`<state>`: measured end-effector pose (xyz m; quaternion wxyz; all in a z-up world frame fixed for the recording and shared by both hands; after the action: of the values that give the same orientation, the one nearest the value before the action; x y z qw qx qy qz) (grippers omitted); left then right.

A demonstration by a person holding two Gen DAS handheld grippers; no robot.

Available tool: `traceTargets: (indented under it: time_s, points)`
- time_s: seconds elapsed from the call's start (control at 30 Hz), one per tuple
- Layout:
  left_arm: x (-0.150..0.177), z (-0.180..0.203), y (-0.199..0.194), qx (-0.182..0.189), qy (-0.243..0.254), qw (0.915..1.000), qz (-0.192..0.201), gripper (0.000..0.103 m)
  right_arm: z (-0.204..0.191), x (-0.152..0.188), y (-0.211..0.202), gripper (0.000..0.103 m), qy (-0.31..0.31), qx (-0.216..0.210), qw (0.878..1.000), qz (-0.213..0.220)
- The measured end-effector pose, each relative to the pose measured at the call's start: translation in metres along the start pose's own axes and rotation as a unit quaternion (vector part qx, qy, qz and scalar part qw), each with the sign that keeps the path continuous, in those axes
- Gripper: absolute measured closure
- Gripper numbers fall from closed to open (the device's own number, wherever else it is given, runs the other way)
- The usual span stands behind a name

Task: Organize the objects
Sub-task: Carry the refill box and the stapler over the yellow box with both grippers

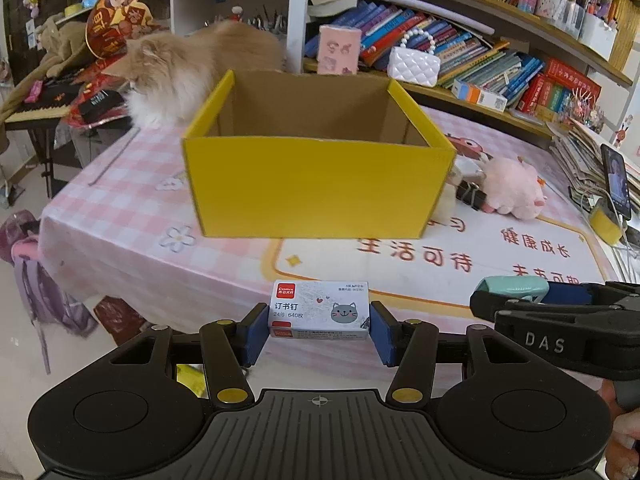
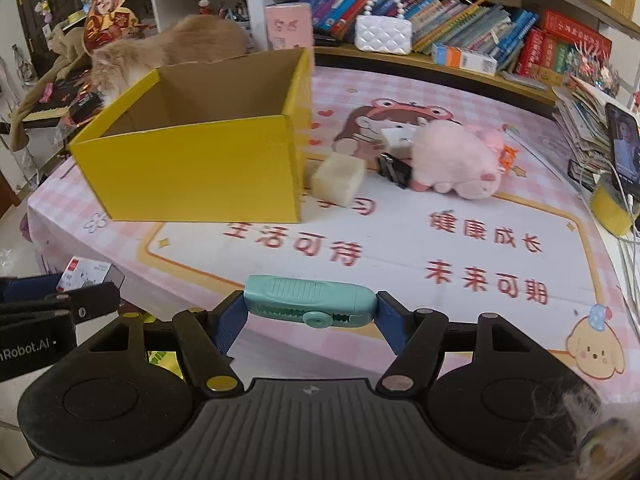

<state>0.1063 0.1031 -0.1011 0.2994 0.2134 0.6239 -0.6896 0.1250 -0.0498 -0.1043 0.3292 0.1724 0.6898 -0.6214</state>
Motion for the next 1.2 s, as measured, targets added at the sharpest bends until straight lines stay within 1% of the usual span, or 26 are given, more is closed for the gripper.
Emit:
traceTargets:
  time_s: [0.17,0.3,0.53,0.67,0.87,1.2]
  points:
    - [-0.002,-0.022,-0.006,0.004,0.001,0.9999,0.010,0.051,-0.030,-0.004,-0.004,0.036,-0.016,0.004,1.000,0.016]
    - [-0.007,-0.039,-0.012,0.005,-0.005,0.9997,0.024,0.051,-0.046,-0.010,-0.006,0.036,-0.021,0.010,0.999,0.027]
    - [-0.019,-0.057,-0.021,0.011,-0.008,0.9989,0.046,0.051,-0.067,-0.019,-0.011,0.036,-0.036,0.020,0.998,0.047]
    - [-0.024,-0.061,-0.025,0.018,-0.008,0.9982,0.056,0.051,-0.076,-0.022,-0.014,0.036,-0.044,0.026,0.997,0.053]
    - [-0.029,-0.063,-0.033,0.028,-0.007,0.9971,0.070,0.051,-0.082,-0.020,-0.016,0.036,-0.042,0.029,0.997,0.050]
    - [-0.051,-0.060,-0.044,0.040,-0.019,0.9943,0.097,0.051,-0.084,-0.027,-0.021,0.036,-0.042,0.032,0.997,0.057]
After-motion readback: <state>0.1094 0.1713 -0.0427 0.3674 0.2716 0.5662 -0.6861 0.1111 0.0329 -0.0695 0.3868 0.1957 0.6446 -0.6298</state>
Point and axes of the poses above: each gripper's, at about its wrist camera, not at the fingertips, and y roughly the way its jaws point, z to its right, x to its underside, the point moved 10 cm from there along y, roughly the way its jaws point, and after that the axes turned 4 degrees about -y, right-handed, at the moved point
